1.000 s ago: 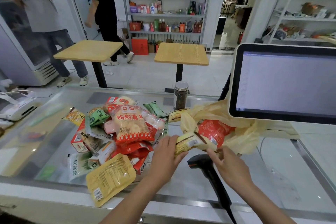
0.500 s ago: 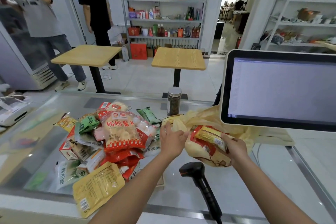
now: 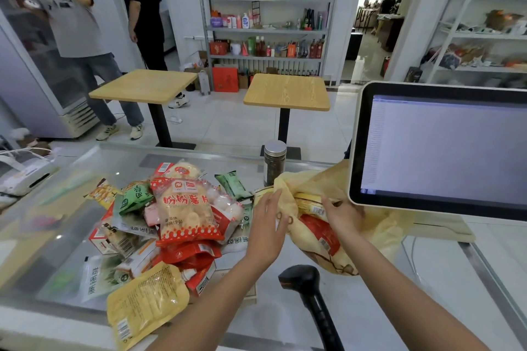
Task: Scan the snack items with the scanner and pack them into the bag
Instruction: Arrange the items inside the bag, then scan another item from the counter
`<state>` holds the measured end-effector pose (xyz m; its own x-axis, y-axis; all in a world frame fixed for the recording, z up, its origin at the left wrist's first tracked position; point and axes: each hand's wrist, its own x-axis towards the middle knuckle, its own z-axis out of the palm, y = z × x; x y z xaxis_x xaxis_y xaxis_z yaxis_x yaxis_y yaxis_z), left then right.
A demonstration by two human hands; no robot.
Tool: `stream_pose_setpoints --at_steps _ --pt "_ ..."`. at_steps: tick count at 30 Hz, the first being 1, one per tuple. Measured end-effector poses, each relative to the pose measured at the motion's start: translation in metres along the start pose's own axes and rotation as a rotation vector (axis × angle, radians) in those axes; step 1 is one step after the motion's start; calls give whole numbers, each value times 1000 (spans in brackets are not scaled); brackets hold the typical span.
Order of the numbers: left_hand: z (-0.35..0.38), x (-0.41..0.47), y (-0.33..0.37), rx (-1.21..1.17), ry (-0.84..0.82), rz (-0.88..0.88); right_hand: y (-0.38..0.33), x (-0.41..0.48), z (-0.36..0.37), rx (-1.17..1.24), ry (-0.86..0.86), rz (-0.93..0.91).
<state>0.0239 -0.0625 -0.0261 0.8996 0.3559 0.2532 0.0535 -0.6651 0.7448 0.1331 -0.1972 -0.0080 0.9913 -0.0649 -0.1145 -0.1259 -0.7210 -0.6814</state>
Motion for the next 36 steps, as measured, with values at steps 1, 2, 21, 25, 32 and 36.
stream_pose_setpoints --at_steps 1,2,21,25,32,36 --pt "1 -7 -8 59 17 23 3 -6 -3 -23 29 -56" --pt "4 -16 -17 175 34 29 7 -16 -8 -12 62 -119" --pt "-5 -68 -35 789 -189 -156 59 -142 -17 409 -755 315" --pt "-19 -60 -19 858 -260 -60 57 -141 -16 406 -764 310" --pt "-70 -46 -3 225 -132 -153 66 -139 -25 419 -702 277" --pt "-74 -43 -20 417 -261 -117 70 -135 -29 397 -695 276"
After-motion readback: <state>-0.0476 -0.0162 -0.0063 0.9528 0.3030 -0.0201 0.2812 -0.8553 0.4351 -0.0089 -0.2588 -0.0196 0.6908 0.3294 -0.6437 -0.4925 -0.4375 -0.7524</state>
